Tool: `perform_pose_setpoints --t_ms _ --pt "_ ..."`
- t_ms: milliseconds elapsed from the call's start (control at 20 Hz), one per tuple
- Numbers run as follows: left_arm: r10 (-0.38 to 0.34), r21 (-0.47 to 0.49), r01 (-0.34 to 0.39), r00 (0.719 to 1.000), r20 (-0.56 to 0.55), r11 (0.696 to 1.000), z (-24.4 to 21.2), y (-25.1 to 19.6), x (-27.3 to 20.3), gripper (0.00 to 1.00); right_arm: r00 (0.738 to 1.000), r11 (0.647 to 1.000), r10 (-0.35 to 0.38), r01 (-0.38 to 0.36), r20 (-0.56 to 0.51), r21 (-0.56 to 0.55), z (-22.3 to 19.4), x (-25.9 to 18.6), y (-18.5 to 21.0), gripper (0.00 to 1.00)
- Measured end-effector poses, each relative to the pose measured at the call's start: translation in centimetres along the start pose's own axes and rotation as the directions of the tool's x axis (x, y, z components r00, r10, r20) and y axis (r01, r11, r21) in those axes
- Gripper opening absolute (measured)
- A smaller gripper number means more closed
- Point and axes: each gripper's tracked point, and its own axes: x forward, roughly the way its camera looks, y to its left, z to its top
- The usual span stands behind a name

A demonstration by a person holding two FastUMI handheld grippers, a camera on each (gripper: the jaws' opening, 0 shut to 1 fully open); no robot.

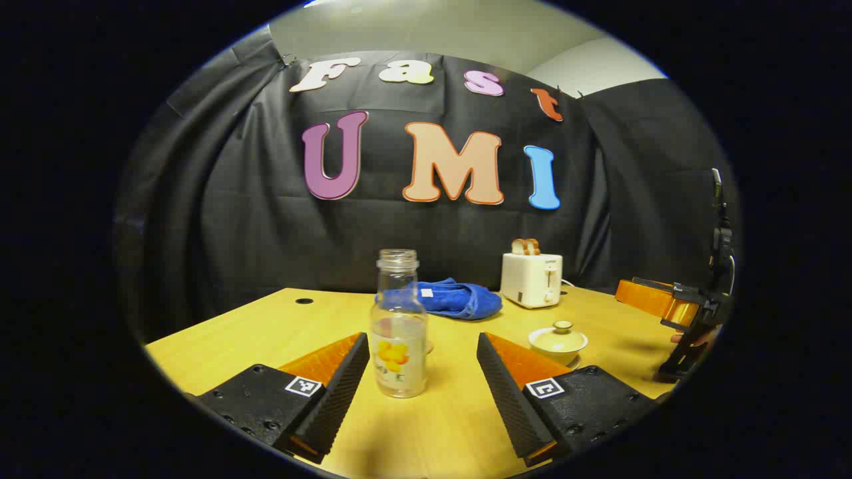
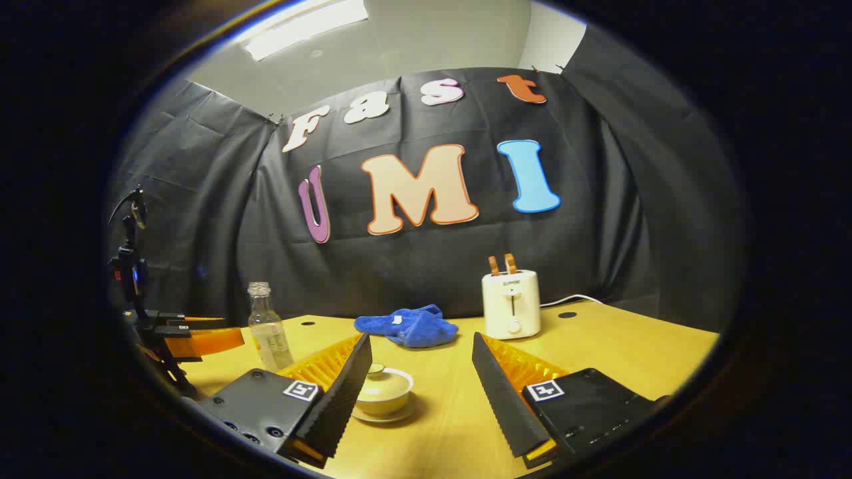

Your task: Open the teacup lid with one hand, grasp the water bottle and pour water into the teacup with the other hand; after pouring, place the water bottle on the coaster and then close the teacup lid.

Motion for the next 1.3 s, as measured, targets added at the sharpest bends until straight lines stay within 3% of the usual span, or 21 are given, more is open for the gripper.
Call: perform_pose_setpoints --t_ms 100,600,650,800,1250,1300 --pt "0.018 -0.017 -0.018 1.000 0.000 1.000 -0.2 1.4 0.0 0.95 1.000 1.000 0.004 -0.004 -0.001 -0.019 -0.2 0.4 0.9 0.94" --pt "0.036 -0.031 -0.037 0.999 -0.028 0.999 -1.7 2.3 0.4 0.97 0.999 0.998 0.030 -0.032 -0.032 -0.048 -1.9 1.0 3.0 0.94" --pt "0.039 -0.031 -0.040 0.999 -0.029 0.999 -1.7 2.4 0.4 0.93 0.999 0.998 0.031 -0.033 -0.038 -0.047 -2.2 0.9 3.0 0.94" --pt "0.047 -0.031 -0.048 0.999 -0.027 0.998 -1.7 2.4 0.4 0.95 0.999 0.998 0.034 -0.035 -0.036 -0.045 -2.2 0.8 3.1 0.99" --pt "0.049 0.006 -0.049 0.999 -0.018 0.999 -1.6 2.1 0.5 0.95 0.994 0.995 0.061 -0.068 -0.094 -0.075 -3.8 1.3 3.5 0.94" --pt "0.044 0.018 -0.044 0.999 -0.018 0.999 -1.7 1.9 0.5 0.95 0.993 0.995 0.059 -0.067 -0.104 -0.076 -3.8 1.4 3.6 0.99"
